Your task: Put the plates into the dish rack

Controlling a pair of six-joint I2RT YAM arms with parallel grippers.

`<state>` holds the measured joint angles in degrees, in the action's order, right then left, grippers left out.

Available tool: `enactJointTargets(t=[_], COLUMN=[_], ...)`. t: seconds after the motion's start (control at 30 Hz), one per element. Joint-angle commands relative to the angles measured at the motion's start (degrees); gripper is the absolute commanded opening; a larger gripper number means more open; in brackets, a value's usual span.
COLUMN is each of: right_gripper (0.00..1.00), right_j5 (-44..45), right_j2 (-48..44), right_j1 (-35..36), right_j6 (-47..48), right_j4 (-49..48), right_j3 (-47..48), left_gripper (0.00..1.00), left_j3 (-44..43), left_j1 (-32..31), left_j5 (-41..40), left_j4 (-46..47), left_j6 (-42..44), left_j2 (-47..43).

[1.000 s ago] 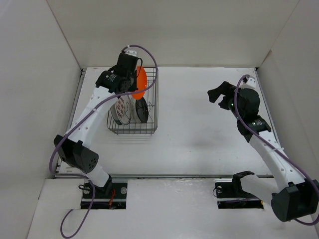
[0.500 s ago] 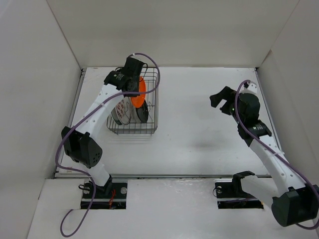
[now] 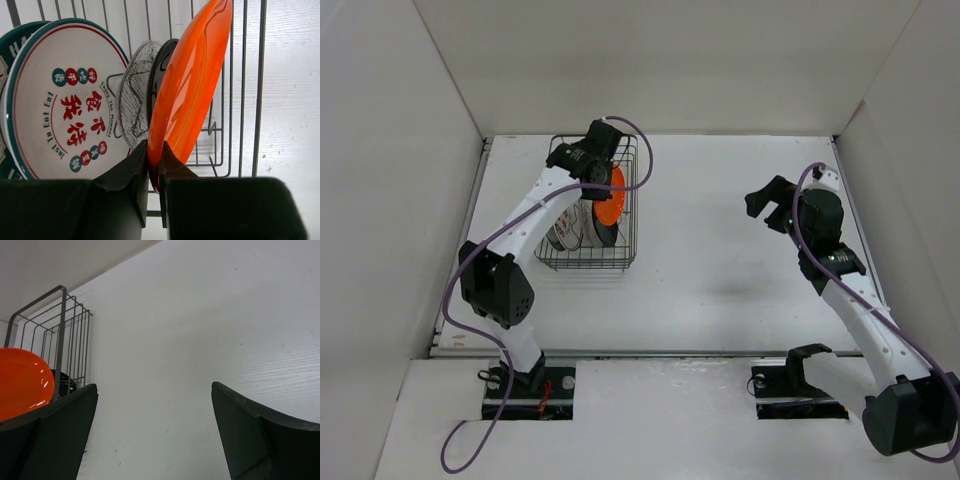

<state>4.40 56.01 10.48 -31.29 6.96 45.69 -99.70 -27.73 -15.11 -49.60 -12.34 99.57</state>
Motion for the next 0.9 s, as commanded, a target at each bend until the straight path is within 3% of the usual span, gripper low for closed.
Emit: enactJointTargets(t=[0.0,0.57,0.87], right_gripper=[1.00,1.00,1.00], right_j5=[-0.44,-1.50,-2.03], right_j2=[-1.51,-0.46,-0.46], right_j1=[-0.90,-1.43,-1.43], right_j6=[0.44,0.44,0.44], right_j4=[-1.69,-2.74,-2.74], right_j3=[-0.96,-1.48,-1.48], left_gripper=[0.00,0.00,0.00], left_j3=[-0.14,1.09,2.93], left_j1=[-0.49,-0.49,-0.49], left_j5=[-1.58,-6.15,-3.26], left_j4=[-0.23,0.30,0.83], left_j6=[-1.37,-2.43,-2.43], left_j2=[-0.87,-4.12,-4.03])
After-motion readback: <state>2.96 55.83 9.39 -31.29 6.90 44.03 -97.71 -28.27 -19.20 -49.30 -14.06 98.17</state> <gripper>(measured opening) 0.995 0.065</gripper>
